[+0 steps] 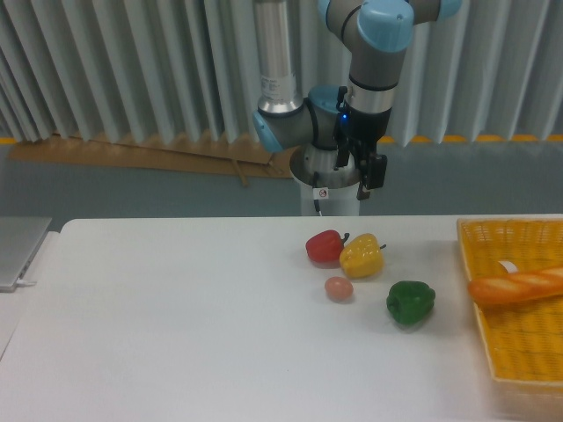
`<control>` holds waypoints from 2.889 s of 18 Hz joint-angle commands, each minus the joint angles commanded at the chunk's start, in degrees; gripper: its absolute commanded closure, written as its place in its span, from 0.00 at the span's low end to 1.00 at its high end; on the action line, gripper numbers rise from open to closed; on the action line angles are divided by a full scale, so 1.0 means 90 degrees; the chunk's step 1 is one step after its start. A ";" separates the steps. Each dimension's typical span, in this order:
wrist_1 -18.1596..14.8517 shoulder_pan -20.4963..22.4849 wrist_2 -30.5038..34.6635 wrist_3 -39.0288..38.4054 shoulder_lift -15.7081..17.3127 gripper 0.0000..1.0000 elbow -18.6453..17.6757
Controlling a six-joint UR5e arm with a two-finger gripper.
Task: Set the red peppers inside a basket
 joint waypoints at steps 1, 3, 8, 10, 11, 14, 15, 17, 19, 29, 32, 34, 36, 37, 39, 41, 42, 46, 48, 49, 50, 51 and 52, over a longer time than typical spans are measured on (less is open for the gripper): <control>0.0003 0.0000 0.0003 0.0012 -0.0001 0.00 -0.0001; 0.0023 0.0000 -0.0007 0.0012 -0.0001 0.00 -0.0001; 0.0159 0.0000 -0.0007 0.0206 -0.0001 0.00 -0.0020; 0.0159 0.0000 -0.0007 0.0227 -0.0011 0.00 -0.0020; 0.0159 0.0000 -0.0016 0.0227 -0.0011 0.00 -0.0020; 0.0159 0.0000 -0.0016 0.0227 -0.0001 0.00 -0.0020; 0.0159 -0.0010 -0.0016 0.0227 0.0009 0.00 -0.0020; 0.0169 -0.0058 -0.0007 0.0227 -0.0001 0.00 -0.0020; 0.0208 -0.0078 -0.0007 0.0236 -0.0011 0.00 -0.0020; 0.0480 -0.0059 0.0003 0.0226 -0.0274 0.00 -0.0020; 0.0735 -0.0049 0.0013 0.0226 -0.0450 0.00 0.0019; 0.0804 -0.0030 0.0013 0.0227 -0.0460 0.00 0.0029; 0.0794 -0.0039 0.0042 0.0236 -0.0450 0.00 0.0029; 0.0794 -0.0039 0.0139 0.0236 -0.0441 0.00 0.0029; 0.0804 -0.0010 0.0344 0.0236 -0.0441 0.00 0.0038; 0.0794 0.0000 0.0588 0.0236 -0.0431 0.00 0.0038; 0.0765 -0.0010 0.0705 0.0236 -0.0440 0.00 0.0048; 0.0775 -0.0020 0.0678 0.0119 -0.0441 0.00 0.0009; 0.0813 -0.0020 0.0755 0.0196 -0.0431 0.00 0.0009; 0.0814 -0.0010 0.0746 0.0207 -0.0431 0.00 0.0000; 0.0804 0.0009 0.0716 0.0207 -0.0431 0.00 -0.0020; 0.0804 0.0000 0.0687 0.0159 -0.0440 0.00 -0.0039; 0.0804 -0.0010 0.0716 0.0110 -0.0441 0.00 -0.0040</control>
